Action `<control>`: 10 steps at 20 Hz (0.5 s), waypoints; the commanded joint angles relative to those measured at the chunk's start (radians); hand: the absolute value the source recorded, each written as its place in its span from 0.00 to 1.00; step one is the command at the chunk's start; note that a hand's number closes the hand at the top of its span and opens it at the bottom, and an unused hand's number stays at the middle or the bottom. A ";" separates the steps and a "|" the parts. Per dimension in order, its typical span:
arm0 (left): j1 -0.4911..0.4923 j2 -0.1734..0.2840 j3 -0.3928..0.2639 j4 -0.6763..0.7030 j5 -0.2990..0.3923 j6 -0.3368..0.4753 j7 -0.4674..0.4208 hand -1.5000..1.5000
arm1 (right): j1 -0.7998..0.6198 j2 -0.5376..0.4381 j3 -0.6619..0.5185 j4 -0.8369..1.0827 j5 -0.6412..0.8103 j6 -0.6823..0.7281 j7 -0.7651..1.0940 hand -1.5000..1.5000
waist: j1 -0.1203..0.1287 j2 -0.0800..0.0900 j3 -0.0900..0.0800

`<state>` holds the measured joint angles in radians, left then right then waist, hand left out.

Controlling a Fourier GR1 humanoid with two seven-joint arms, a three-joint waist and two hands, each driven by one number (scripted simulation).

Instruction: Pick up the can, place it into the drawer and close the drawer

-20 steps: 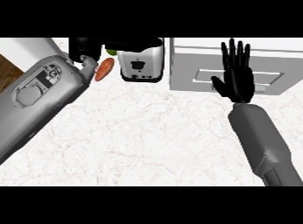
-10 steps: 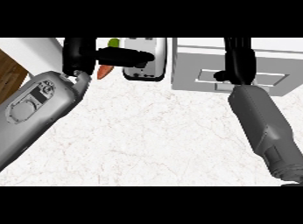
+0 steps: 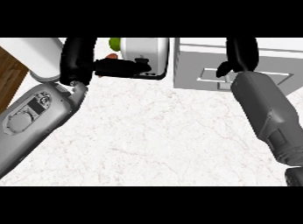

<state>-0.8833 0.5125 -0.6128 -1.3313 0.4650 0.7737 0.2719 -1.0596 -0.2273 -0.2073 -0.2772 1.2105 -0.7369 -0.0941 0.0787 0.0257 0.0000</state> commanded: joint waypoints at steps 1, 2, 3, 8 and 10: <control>0.033 0.005 0.003 -0.032 -0.007 -0.008 0.002 0.00 | -0.079 -0.002 -0.044 0.032 -0.048 0.022 -0.042 0.00 | 0.021 0.007 0.003; 0.062 -0.002 0.018 -0.011 -0.007 -0.014 -0.049 0.00 | -0.100 0.029 -0.034 0.035 -0.038 0.026 -0.030 0.00 | 0.020 0.010 0.002; 0.047 0.006 0.002 -0.037 -0.015 -0.010 -0.018 0.00 | -0.116 0.004 -0.060 0.032 -0.065 0.051 -0.046 0.00 | 0.031 0.009 0.003; 0.102 0.005 0.001 -0.066 -0.018 -0.001 -0.033 0.00 | -0.114 0.051 -0.177 -0.015 -0.216 0.071 -0.190 0.00 | 0.029 0.003 0.005; 0.090 -0.002 0.016 -0.057 -0.023 0.014 -0.034 0.00 | -0.100 0.070 -0.218 -0.027 -0.269 0.077 -0.258 0.00 | 0.012 0.003 0.006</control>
<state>-0.8083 0.5188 -0.6012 -1.3751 0.4491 0.7730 0.2436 -1.0954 -0.2229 -0.3225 -0.2608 1.0779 -0.6725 -0.2863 0.0680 0.0318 0.0057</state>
